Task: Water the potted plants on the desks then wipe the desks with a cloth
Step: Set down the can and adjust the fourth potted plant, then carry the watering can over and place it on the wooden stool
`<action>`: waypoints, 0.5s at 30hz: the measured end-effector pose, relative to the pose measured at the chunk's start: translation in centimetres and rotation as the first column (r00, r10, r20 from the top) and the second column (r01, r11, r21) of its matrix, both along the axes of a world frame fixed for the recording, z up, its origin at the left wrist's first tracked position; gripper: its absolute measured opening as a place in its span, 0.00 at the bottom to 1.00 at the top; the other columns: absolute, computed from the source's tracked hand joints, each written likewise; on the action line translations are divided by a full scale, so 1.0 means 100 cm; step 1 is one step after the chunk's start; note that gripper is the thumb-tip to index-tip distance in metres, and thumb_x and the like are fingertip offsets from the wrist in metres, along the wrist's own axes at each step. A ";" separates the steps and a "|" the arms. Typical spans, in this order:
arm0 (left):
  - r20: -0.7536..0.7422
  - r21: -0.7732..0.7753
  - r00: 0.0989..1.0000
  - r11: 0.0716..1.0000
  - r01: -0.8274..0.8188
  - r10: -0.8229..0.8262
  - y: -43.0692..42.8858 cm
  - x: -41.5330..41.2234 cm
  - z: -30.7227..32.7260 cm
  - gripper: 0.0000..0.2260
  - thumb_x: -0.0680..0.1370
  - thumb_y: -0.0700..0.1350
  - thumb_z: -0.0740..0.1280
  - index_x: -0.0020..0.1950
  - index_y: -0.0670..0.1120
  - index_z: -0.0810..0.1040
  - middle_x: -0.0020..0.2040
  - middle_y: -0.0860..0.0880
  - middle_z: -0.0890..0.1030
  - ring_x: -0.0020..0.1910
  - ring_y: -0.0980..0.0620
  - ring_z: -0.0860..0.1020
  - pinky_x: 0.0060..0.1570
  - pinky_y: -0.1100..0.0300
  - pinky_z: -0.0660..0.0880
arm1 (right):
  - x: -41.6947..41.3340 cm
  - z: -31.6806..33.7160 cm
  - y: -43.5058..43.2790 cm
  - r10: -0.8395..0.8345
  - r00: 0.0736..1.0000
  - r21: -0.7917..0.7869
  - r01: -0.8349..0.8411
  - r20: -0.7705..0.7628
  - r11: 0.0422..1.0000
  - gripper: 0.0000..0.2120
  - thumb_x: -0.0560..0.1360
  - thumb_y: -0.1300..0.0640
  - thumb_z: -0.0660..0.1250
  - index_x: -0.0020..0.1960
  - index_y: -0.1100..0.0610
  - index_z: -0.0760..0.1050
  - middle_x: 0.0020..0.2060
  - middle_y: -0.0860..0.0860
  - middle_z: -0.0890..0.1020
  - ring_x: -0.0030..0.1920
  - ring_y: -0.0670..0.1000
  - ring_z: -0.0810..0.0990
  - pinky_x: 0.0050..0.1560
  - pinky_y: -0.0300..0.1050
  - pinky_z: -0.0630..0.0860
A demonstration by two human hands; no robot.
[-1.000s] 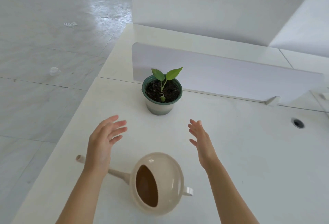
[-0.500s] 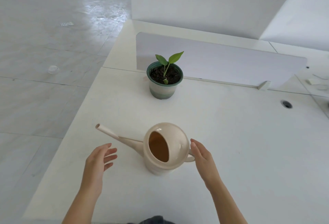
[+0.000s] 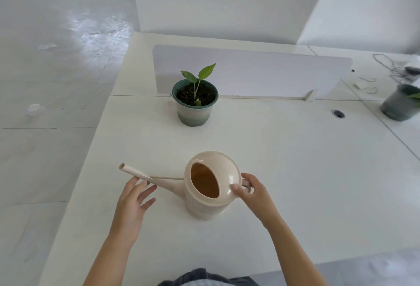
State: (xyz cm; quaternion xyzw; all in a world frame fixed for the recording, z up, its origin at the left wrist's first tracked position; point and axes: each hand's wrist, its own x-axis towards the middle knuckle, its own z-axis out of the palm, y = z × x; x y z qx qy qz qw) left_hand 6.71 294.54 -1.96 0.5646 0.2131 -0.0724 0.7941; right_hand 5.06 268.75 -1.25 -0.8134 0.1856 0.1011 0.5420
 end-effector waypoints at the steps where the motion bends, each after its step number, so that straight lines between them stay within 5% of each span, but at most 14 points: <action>1: -0.002 -0.011 1.000 1.000 0.004 -0.004 0.001 0.000 -0.001 0.11 0.80 0.41 0.56 0.60 0.50 0.72 0.54 0.51 0.78 0.57 0.49 0.75 0.51 0.54 0.70 | 0.000 0.002 -0.001 0.010 1.000 0.008 -0.010 -0.021 1.000 0.26 0.66 0.44 0.70 0.59 0.55 0.71 0.45 0.41 0.76 0.54 0.46 0.75 0.48 0.35 0.69; 4: 0.010 -0.053 0.999 0.998 0.034 -0.033 0.001 0.000 -0.003 0.13 0.80 0.41 0.56 0.63 0.50 0.71 0.59 0.50 0.76 0.58 0.51 0.74 0.54 0.53 0.69 | 0.003 0.007 -0.002 0.044 0.996 0.002 -0.044 -0.079 0.999 0.22 0.60 0.41 0.67 0.45 0.55 0.70 0.36 0.44 0.72 0.38 0.43 0.72 0.38 0.33 0.66; 7: 0.037 -0.066 0.997 0.996 0.065 -0.062 -0.003 0.003 -0.002 0.14 0.80 0.41 0.56 0.63 0.52 0.71 0.57 0.53 0.77 0.57 0.53 0.75 0.54 0.55 0.69 | 0.005 0.009 -0.002 0.064 0.991 -0.028 -0.068 -0.121 0.997 0.26 0.54 0.35 0.67 0.37 0.54 0.65 0.33 0.46 0.67 0.34 0.44 0.67 0.34 0.34 0.62; 15: 0.114 -0.096 0.982 0.983 0.159 -0.148 -0.014 0.008 0.023 0.17 0.80 0.41 0.56 0.68 0.50 0.68 0.60 0.51 0.76 0.58 0.52 0.75 0.56 0.53 0.68 | -0.030 0.020 -0.009 -0.076 0.997 0.127 0.075 0.008 0.989 0.27 0.50 0.38 0.69 0.41 0.55 0.72 0.33 0.44 0.77 0.35 0.39 0.78 0.35 0.30 0.74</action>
